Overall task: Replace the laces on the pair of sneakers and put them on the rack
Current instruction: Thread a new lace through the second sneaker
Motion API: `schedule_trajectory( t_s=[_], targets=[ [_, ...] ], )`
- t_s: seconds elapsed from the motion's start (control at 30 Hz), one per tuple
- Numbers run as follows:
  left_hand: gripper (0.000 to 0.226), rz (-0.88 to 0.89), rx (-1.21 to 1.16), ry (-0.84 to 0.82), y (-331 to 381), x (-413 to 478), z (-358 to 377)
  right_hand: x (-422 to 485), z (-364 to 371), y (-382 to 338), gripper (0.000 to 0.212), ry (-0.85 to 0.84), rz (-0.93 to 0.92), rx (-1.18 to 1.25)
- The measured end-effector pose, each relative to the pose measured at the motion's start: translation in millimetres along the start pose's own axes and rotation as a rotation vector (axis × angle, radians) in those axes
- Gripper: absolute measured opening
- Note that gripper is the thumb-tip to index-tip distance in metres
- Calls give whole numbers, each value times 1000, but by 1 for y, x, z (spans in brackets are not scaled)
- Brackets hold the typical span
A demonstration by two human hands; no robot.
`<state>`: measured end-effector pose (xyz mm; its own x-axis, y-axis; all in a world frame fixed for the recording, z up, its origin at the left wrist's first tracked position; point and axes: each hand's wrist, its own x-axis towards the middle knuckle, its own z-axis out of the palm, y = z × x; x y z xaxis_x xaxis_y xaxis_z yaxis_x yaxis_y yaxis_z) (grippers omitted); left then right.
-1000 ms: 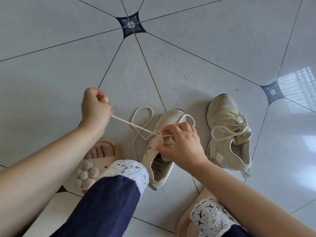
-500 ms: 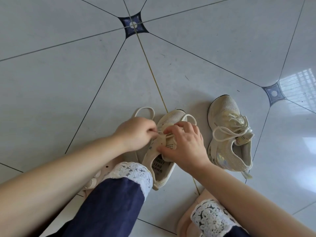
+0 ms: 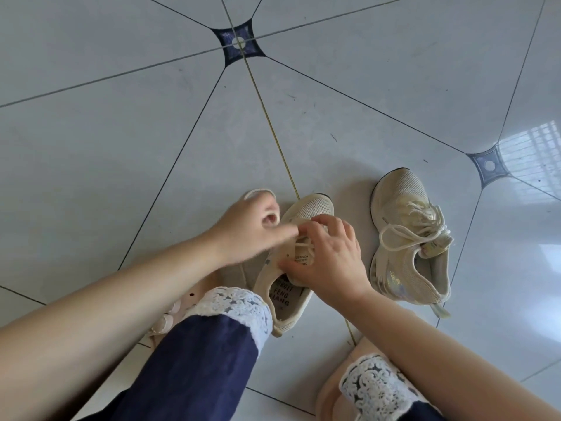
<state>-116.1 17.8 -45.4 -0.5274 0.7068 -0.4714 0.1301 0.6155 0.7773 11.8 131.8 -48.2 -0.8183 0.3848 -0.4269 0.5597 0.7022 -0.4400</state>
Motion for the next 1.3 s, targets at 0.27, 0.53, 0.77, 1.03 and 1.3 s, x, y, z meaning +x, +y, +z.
schedule_trajectory(
  t_s=[0.27, 0.53, 0.77, 1.03, 1.3],
  targets=[
    [8, 146, 656, -168, -8, 10, -14, 0, 3, -4, 43, -4, -52, -51],
    [20, -343, -279, 272, -42, -6, -28, -1, 0, -1, 44, -34, -33, 1],
    [23, -326, -1034, -34, -10, -8, -11, -3, 1, 4, 86, -34, 48, 170],
    [26, -269, -371, 57, -21, 1, -21, -7, 6, 6, 73, -57, 94, 255],
    [17, -38, 142, 182, -24, -4, -26, -6, 1, 14, 56, 101, 68, 258]
  ],
)
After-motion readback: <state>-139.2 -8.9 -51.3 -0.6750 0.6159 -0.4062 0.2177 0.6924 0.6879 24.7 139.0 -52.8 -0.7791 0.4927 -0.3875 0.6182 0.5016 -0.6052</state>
